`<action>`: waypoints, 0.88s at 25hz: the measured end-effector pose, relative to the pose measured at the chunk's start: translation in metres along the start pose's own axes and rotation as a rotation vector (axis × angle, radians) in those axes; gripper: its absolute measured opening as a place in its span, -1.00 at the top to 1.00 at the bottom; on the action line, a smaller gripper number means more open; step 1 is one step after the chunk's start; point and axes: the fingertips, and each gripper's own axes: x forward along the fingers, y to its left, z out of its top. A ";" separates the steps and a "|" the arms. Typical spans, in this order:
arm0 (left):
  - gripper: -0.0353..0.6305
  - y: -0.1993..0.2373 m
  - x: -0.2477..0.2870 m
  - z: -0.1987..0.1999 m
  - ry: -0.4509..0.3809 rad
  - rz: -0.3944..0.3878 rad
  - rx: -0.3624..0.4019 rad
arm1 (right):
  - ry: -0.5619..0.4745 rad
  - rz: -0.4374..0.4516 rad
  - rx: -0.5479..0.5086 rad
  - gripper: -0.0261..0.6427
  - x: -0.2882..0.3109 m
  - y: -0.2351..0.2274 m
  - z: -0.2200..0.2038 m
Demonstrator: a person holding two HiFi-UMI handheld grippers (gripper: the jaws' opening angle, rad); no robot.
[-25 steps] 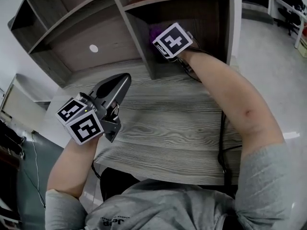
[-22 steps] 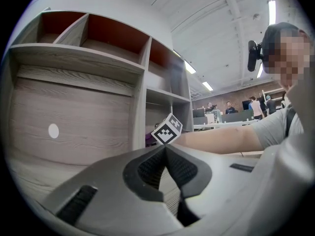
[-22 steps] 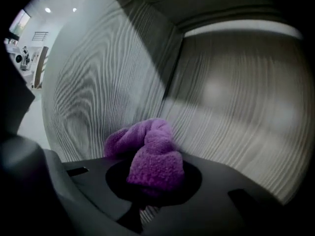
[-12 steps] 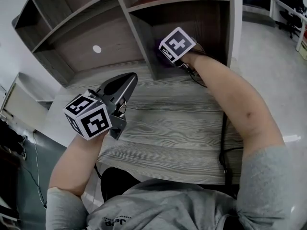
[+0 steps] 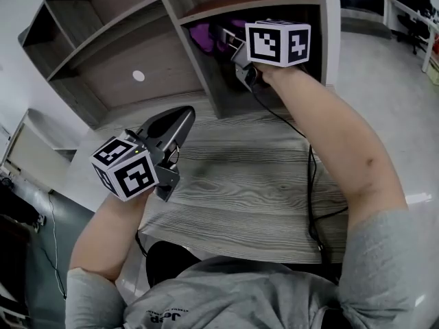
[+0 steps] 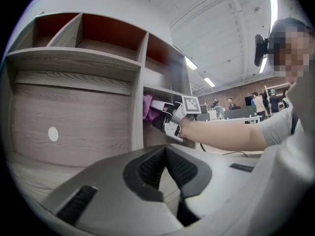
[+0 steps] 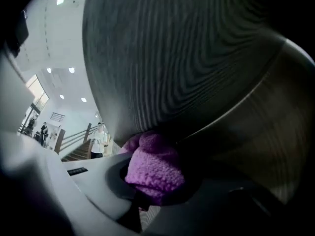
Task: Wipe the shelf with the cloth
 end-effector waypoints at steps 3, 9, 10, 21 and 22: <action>0.86 -0.001 -0.002 0.002 -0.005 -0.005 0.004 | 0.006 -0.015 -0.018 0.73 0.014 0.005 -0.002; 0.86 0.005 -0.009 0.003 -0.007 0.002 0.013 | 0.234 -0.077 -0.198 0.72 0.013 -0.005 -0.035; 0.86 0.005 -0.010 0.002 -0.008 0.001 0.011 | 0.305 -0.089 -0.226 0.72 0.009 -0.009 -0.051; 0.86 0.009 -0.016 -0.003 -0.027 -0.004 -0.005 | 0.996 -0.122 -0.437 0.73 -0.040 -0.035 -0.214; 0.86 0.009 -0.017 -0.004 -0.026 -0.003 -0.004 | 0.969 -0.128 -0.443 0.73 -0.039 -0.035 -0.208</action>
